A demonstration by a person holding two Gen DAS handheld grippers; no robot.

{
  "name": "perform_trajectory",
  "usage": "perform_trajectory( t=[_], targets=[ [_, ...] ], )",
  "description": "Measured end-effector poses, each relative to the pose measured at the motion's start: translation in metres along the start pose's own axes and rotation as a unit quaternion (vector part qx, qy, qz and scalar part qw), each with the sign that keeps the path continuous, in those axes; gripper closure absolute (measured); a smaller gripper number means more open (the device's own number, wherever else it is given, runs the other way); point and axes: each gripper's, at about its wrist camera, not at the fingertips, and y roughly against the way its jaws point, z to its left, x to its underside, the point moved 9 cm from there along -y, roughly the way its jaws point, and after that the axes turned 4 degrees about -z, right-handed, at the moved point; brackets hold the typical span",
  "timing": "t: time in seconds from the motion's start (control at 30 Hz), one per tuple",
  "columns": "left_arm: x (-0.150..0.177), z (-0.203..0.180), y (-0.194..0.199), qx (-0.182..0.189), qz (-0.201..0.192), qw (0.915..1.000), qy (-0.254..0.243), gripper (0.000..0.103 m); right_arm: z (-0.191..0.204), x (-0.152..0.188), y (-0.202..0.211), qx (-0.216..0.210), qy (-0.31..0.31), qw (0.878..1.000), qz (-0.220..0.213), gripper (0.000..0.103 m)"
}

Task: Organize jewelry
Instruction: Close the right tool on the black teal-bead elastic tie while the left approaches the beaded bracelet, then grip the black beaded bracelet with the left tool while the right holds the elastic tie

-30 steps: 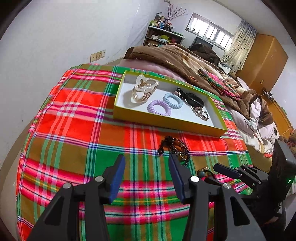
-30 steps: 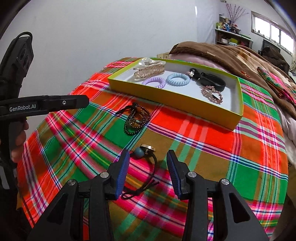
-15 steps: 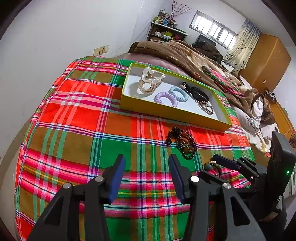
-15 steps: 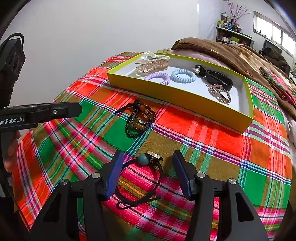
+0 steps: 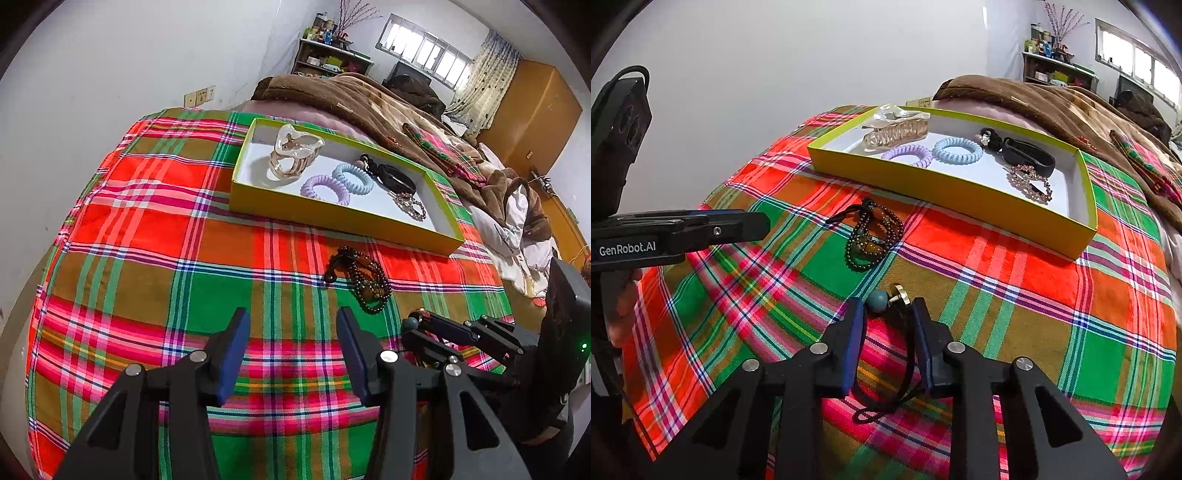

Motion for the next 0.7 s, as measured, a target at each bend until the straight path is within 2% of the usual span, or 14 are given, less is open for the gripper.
perform_trajectory(
  t=[0.13,0.5,0.7],
  targets=[
    [0.002,-0.002,-0.003,-0.003,0.005,1.0,-0.002,0.053,-0.003,-0.001,0.004,0.001,-0.003,1.0,-0.008,0.097],
    [0.004,-0.012,-0.012,-0.005,0.018,0.9998,-0.006,0.053,-0.014,-0.005,0.019,0.003,-0.016,0.999,-0.037,0.099],
    [-0.001,-0.025,-0.02,0.007,0.022,0.9997,-0.01,0.053,-0.027,-0.008,0.033,0.006,-0.036,0.998,-0.058,0.099]
  ],
)
